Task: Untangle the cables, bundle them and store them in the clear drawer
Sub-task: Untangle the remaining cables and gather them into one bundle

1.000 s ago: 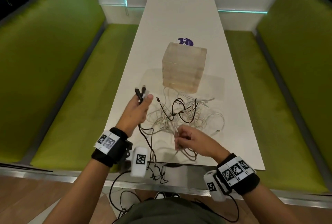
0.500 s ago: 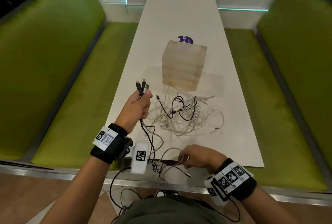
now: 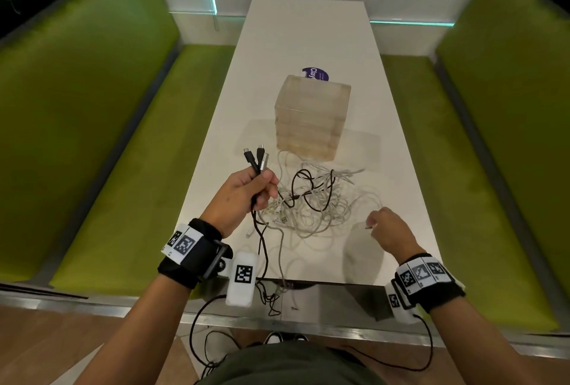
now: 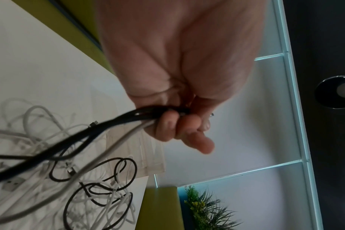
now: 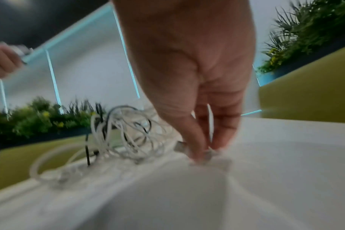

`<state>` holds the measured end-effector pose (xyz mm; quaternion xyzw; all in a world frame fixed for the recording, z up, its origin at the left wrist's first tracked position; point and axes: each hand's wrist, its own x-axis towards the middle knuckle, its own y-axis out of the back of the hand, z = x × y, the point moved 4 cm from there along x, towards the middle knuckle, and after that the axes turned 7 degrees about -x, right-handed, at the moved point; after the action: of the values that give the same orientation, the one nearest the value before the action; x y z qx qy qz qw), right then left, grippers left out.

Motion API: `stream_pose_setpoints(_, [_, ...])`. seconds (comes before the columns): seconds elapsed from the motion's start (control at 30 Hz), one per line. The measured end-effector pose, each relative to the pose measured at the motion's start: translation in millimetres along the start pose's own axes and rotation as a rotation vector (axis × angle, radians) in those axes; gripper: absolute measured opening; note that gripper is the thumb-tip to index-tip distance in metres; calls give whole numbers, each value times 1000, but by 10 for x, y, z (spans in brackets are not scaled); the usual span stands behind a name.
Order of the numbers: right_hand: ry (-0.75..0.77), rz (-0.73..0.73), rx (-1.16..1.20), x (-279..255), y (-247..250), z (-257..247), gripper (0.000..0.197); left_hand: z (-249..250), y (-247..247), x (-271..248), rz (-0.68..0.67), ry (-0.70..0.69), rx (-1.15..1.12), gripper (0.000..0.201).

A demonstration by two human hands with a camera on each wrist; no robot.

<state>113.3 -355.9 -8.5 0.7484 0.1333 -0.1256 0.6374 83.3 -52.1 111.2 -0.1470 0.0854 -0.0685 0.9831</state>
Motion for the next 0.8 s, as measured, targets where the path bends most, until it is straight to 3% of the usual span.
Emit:
stream_pose_setpoints(0.13, [108, 40, 273, -114, 175, -150, 10, -50, -39, 25, 21, -30, -46, 25])
stream_pose_setpoints(0.27, [352, 83, 748, -420, 693, -716, 10, -214, -201, 112, 61, -15, -67, 29])
stream_pose_setpoints(0.4, [414, 146, 1101, -463, 994, -1113, 13, -342, -433, 172, 52, 18, -88, 26])
stream_pose_setpoints(0.57, [330, 243, 1218, -368, 1030, -1243, 18, -383, -526, 184, 52, 5, -79, 21])
stream_pose_setpoints(0.7, [311, 192, 1270, -343, 1020, -1293, 28, -397, -507, 203, 67, -35, -12, 22])
stream_pose_setpoints(0.8, [318, 207, 1115, -301, 999, -1215, 31, -338, -450, 213, 127, -52, -53, 24])
